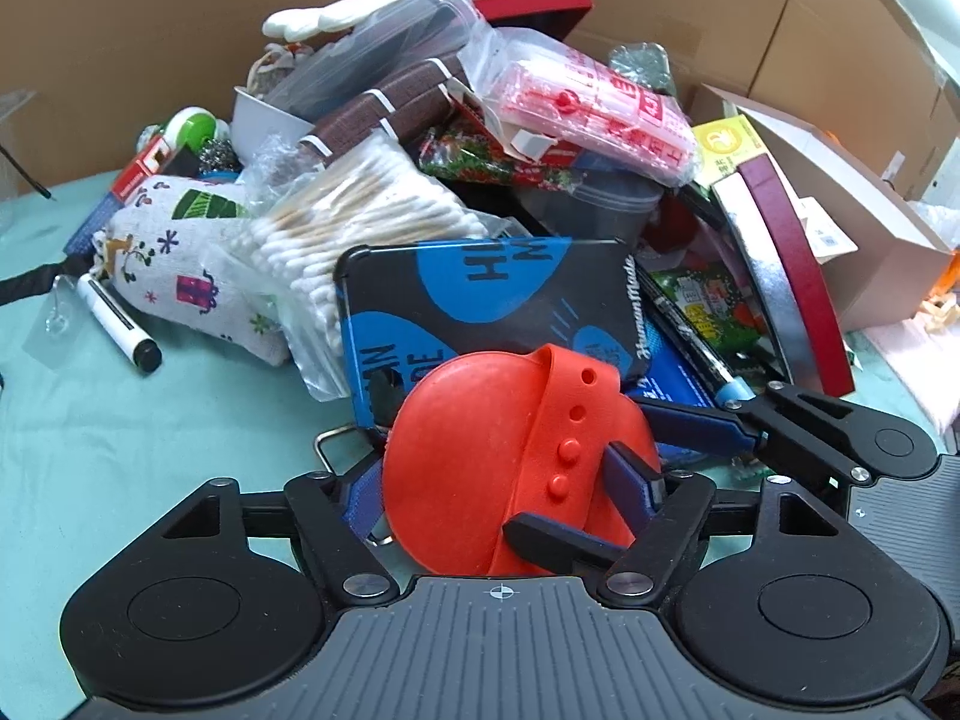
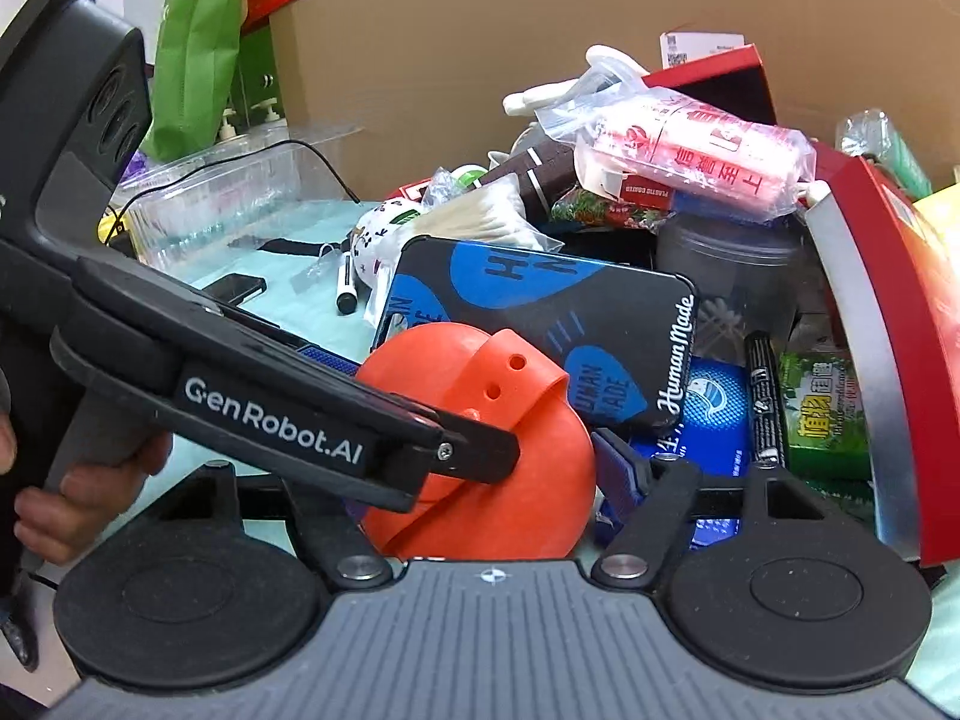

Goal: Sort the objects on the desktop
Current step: 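Close the left gripper on the orange-red silicone lid, then lift the lid with the left gripper and carry it over the open box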

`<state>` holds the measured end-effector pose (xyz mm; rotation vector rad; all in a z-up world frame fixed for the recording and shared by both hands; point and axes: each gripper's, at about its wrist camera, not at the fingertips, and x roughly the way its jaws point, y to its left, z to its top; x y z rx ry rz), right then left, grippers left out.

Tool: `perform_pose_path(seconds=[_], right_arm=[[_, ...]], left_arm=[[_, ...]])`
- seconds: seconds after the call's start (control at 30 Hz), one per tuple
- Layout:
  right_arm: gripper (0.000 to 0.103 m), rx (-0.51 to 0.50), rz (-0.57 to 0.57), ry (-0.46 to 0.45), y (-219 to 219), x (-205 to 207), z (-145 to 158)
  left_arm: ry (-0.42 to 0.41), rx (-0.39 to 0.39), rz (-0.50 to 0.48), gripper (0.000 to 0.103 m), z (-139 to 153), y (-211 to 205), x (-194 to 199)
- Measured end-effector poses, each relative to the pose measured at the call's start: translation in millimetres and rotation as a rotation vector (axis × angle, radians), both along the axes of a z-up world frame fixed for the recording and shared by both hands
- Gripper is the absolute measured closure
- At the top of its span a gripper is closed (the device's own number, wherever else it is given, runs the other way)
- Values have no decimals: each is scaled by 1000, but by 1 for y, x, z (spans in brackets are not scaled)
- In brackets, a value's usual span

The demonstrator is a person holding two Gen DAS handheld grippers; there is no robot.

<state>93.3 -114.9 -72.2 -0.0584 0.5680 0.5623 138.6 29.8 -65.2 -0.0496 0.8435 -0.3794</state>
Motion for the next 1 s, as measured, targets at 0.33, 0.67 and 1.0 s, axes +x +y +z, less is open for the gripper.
perform_pose_path(seconds=[0.33,0.67,1.0], right_arm=[[17,-3,19,6,-1,-16,-6],[10,-72,32,1,16,-12,-17],[12,-63,45,-61,12,-29,1]], left_arm=[[29,-36,0,30,-1,9,-6],[15,-20,7,29,-6,6,-8],[-79,1,5,33,25,6,-37]])
